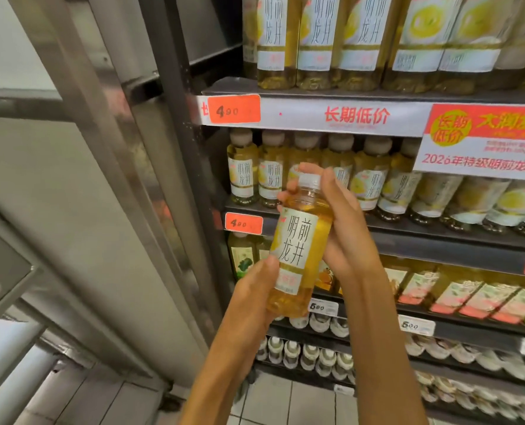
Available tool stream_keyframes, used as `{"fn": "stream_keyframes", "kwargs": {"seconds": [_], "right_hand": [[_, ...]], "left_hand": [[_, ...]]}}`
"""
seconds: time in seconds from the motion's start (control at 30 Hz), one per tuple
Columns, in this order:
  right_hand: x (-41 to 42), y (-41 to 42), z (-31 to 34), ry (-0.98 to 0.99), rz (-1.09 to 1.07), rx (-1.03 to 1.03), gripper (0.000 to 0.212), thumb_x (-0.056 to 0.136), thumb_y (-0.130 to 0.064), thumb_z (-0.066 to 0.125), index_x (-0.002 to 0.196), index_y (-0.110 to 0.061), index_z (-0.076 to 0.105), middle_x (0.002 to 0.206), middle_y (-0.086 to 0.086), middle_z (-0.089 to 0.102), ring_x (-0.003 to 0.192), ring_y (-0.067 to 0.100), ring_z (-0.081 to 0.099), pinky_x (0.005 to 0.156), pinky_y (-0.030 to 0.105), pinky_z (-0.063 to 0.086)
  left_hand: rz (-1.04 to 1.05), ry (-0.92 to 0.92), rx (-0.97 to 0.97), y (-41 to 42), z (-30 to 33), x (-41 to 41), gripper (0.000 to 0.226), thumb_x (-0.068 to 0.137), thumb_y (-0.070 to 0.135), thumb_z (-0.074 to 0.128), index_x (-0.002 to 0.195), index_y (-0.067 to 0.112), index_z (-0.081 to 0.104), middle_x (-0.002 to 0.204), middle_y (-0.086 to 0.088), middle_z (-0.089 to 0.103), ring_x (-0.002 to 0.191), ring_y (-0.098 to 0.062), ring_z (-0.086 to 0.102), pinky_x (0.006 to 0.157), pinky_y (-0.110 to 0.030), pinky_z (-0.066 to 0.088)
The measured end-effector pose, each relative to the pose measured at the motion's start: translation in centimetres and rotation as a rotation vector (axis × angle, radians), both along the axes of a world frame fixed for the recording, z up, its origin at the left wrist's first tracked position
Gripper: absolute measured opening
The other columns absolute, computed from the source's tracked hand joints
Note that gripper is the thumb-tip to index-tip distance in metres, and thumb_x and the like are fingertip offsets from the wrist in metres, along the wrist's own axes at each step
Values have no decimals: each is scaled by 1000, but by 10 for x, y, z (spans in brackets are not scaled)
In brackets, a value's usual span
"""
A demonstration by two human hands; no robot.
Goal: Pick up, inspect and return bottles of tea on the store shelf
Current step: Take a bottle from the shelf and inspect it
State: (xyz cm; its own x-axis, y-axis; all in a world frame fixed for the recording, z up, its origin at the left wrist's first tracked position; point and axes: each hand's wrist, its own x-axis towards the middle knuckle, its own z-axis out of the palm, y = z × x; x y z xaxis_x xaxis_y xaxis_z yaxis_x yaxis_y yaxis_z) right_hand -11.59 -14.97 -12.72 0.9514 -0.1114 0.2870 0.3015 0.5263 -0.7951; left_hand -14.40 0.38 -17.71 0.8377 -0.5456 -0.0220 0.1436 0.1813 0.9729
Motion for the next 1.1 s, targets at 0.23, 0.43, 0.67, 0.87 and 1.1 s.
{"fn": "stream_keyframes", "kwargs": {"seconds": [0.23, 0.43, 0.67, 0.87, 1.1], "right_hand": [[-13, -5, 5, 43, -150, -244, 27, 91, -34, 54, 113, -21, 63, 104, 0, 73, 99, 15, 68, 79, 29, 54], [-10, -10, 7, 8, -107, -111, 33, 94, -36, 47, 112, -15, 64, 114, 5, 69, 99, 19, 68, 77, 28, 55], [-8, -9, 3, -8, -154, -88, 21, 99, -20, 46, 108, -13, 63, 99, 6, 72, 88, 17, 69, 69, 28, 57], [-11, -8, 15, -52, -253, -222, 25, 87, -25, 56, 106, -11, 64, 109, 14, 65, 93, 16, 68, 74, 30, 55], [1, -6, 12, -59, -160, -164, 23, 97, -21, 47, 112, -11, 61, 111, 5, 67, 97, 16, 66, 78, 29, 54]], "left_hand": [[26, -121, 84, -14, -3, -7, 53, 82, 61, 53, 130, 40, 50, 124, 10, 64, 115, -12, 61, 95, -42, 52], [-37, 45, -27, -15, -3, -4, 60, 79, 71, 50, 121, 30, 62, 106, -7, 72, 93, -23, 70, 62, -29, 54], [-192, 198, -212, -19, -6, 5, 59, 83, 64, 43, 120, 24, 66, 100, -14, 71, 85, -24, 69, 68, -32, 57], [-41, 59, -32, -17, -6, 14, 54, 85, 60, 39, 124, 29, 59, 119, -3, 69, 110, -24, 65, 102, -53, 45], [-132, 313, -255, -17, -6, 19, 53, 94, 53, 33, 110, 18, 70, 94, -14, 72, 74, -24, 69, 53, -32, 56]]}}
